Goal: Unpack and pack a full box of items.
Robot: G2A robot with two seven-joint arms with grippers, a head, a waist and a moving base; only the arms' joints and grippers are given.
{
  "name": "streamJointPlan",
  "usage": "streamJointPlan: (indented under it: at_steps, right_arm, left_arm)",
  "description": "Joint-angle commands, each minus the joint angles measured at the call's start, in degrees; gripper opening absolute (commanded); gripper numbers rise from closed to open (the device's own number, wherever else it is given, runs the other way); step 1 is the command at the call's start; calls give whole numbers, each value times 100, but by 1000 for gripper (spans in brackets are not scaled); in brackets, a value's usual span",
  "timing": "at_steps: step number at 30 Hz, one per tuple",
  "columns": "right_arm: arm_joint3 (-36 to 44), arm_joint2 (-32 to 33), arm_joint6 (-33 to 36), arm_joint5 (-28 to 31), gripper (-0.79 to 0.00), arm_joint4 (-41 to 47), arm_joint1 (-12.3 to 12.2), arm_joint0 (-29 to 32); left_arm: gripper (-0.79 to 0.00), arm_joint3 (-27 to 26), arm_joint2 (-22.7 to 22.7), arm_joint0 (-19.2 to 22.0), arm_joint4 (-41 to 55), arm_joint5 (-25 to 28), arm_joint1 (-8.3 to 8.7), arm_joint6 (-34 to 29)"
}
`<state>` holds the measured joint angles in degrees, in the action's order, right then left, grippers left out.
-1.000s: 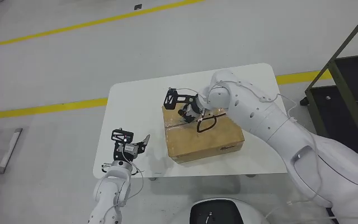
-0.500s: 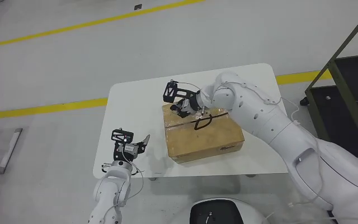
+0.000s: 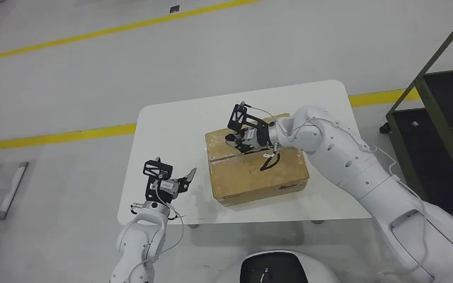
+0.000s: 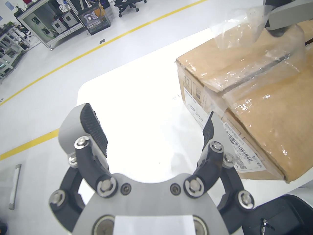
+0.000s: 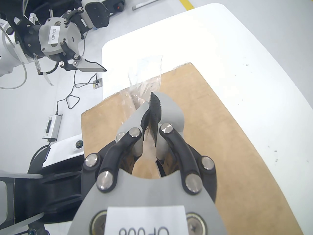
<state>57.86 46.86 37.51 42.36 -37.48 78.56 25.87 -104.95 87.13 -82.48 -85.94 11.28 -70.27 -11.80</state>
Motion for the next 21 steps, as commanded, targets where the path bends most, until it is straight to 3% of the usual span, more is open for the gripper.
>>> streamJointPlan:
  at_steps: [1, 12, 19, 20, 21]
  right_arm:
    - [13, 16, -8, -18, -785, -5, -6, 7]
    - [30, 18, -36, -35, -785, -7, -6, 27]
    - [417, 275, -381, 14, -785, -278, -138, 399]
    - [476, 322, -417, 78, -785, -306, -164, 456]
    - [524, 380, -464, 104, -785, -330, -189, 514]
  left_arm:
    - [0, 9, 1, 0, 1, 0, 0, 2]
    - [0, -12, -9, -9, 57, -16, -4, 65]
    - [0, -148, -166, 131, 482, 165, -24, 95]
    - [-12, -139, -197, 166, 547, 209, -27, 58]
    - [-163, -132, -232, 204, 539, 257, -26, 18]
